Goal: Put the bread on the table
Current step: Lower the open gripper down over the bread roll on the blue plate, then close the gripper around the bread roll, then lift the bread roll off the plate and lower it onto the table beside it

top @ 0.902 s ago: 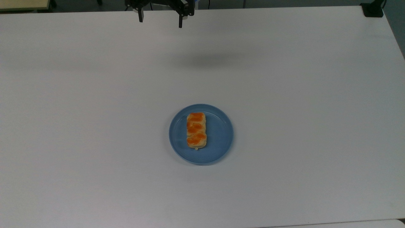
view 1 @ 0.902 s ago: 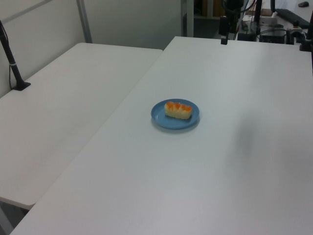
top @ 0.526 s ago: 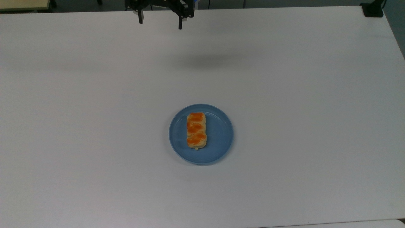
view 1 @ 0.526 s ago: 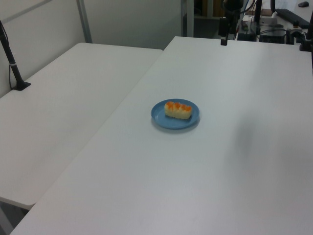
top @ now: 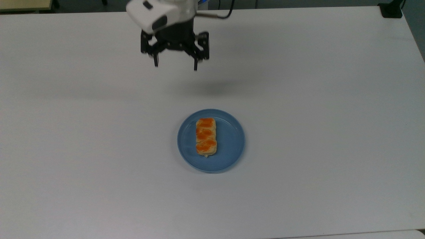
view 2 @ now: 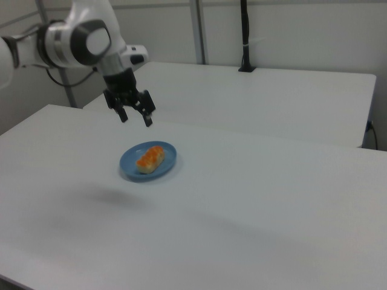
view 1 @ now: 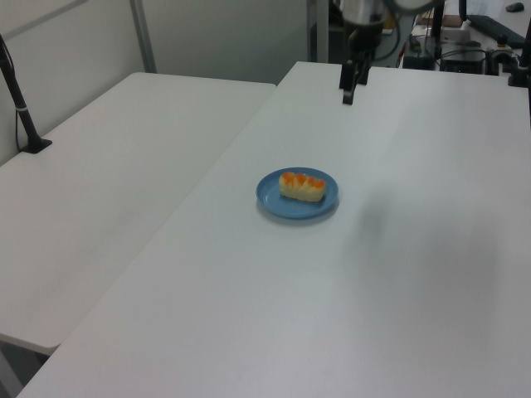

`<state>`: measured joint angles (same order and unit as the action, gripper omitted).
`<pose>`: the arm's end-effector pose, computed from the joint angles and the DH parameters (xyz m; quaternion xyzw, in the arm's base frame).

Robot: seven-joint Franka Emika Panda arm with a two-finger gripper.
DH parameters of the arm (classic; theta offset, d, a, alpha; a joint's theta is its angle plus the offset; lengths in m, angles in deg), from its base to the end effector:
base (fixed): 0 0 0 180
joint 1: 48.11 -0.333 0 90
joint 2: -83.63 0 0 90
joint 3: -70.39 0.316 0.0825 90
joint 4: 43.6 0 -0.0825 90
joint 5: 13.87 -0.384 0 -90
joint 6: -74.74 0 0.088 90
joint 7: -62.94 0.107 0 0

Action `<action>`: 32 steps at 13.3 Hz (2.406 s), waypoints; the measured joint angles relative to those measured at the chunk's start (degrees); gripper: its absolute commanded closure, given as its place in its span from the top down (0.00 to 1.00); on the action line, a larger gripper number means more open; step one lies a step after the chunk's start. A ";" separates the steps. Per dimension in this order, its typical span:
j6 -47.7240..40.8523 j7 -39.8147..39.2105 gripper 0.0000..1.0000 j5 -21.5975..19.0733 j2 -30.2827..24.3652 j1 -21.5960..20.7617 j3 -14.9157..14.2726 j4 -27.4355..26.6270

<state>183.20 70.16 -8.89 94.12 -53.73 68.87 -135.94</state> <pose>0.6283 0.0398 0.5264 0.9977 -0.0151 0.0532 0.0392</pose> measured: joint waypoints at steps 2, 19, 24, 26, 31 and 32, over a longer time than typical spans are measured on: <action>5.83 0.00 1.00 -0.01 5.52 -0.25 0.22 0.22; 23.74 10.02 0.24 0.02 25.06 -4.41 0.41 5.81; 23.73 10.70 0.25 0.02 22.97 -5.99 1.73 7.66; 22.82 13.41 0.26 0.06 21.73 -8.80 2.01 7.64; 22.46 21.42 0.45 2.66 21.92 -17.44 2.23 6.70; 22.46 21.81 0.47 2.81 22.20 -18.30 2.23 6.36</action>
<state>205.66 91.98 -6.08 116.32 -72.03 71.10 -129.59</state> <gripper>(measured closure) 0.692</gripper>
